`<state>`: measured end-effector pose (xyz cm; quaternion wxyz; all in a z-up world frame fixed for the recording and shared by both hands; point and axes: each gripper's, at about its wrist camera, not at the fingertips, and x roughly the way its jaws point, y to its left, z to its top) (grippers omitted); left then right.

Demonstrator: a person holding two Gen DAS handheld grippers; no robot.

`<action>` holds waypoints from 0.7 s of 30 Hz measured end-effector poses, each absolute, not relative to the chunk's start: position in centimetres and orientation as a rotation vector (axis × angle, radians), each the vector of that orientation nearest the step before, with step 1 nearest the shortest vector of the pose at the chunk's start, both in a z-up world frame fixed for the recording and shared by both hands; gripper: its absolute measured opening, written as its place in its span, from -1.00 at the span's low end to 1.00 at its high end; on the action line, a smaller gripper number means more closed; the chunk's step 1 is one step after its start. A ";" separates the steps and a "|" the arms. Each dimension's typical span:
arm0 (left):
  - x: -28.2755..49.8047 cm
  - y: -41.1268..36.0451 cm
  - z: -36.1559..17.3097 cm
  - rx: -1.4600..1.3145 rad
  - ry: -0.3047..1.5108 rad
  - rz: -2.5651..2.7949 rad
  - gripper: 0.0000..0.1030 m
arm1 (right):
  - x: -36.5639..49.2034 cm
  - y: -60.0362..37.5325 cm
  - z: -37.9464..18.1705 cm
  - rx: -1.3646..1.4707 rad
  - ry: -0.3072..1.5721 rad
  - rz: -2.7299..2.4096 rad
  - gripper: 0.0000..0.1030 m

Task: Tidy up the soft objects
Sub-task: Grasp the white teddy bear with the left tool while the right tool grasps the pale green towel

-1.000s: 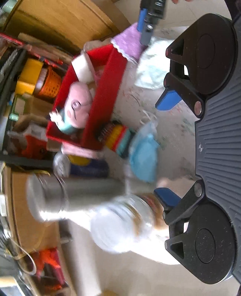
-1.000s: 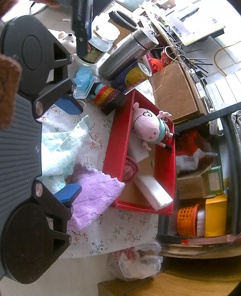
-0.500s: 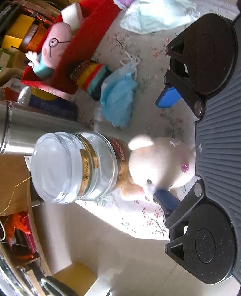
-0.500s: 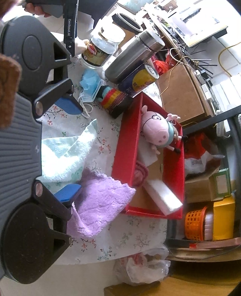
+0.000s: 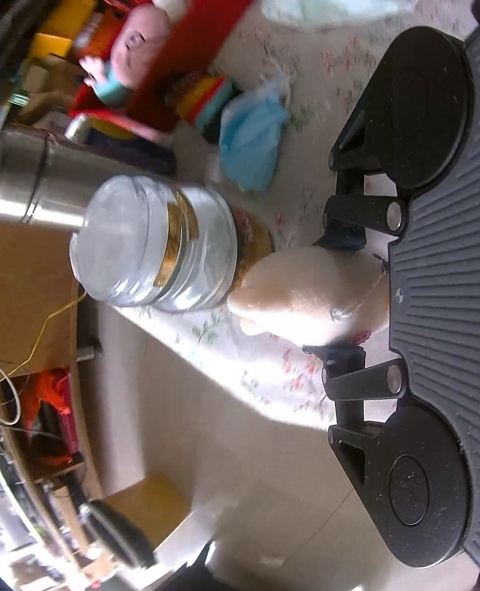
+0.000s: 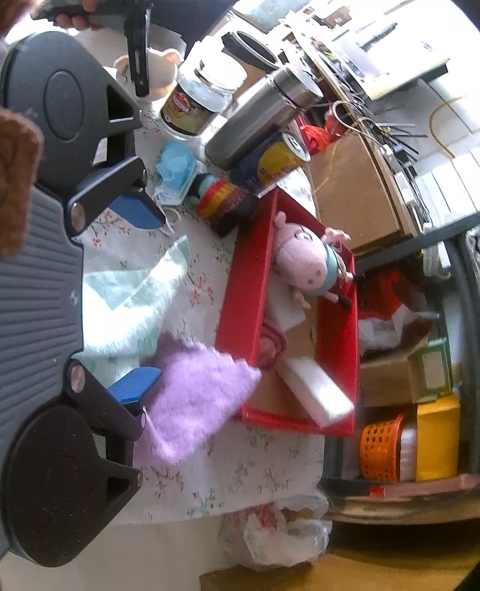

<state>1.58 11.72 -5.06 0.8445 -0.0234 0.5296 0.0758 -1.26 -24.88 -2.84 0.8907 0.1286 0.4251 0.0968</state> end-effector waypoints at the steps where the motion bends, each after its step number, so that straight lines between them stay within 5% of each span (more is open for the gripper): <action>1: 1.3 11.7 -4.8 -0.085 1.117 0.131 -0.13 | -1.4 -25.2 -2.8 0.269 0.882 0.192 0.06; 17: 1.7 3.2 -2.8 -0.239 1.129 -0.259 -0.12 | -1.2 -24.7 -6.8 0.270 1.028 0.221 0.06; 19: 1.8 2.8 -2.8 -0.231 1.130 -0.266 -0.11 | -0.7 -24.3 -7.2 0.235 1.037 0.187 0.01; 21: 1.6 2.6 -2.7 -0.223 1.133 -0.274 -0.10 | -0.3 -24.0 -8.4 0.210 1.078 0.168 -0.36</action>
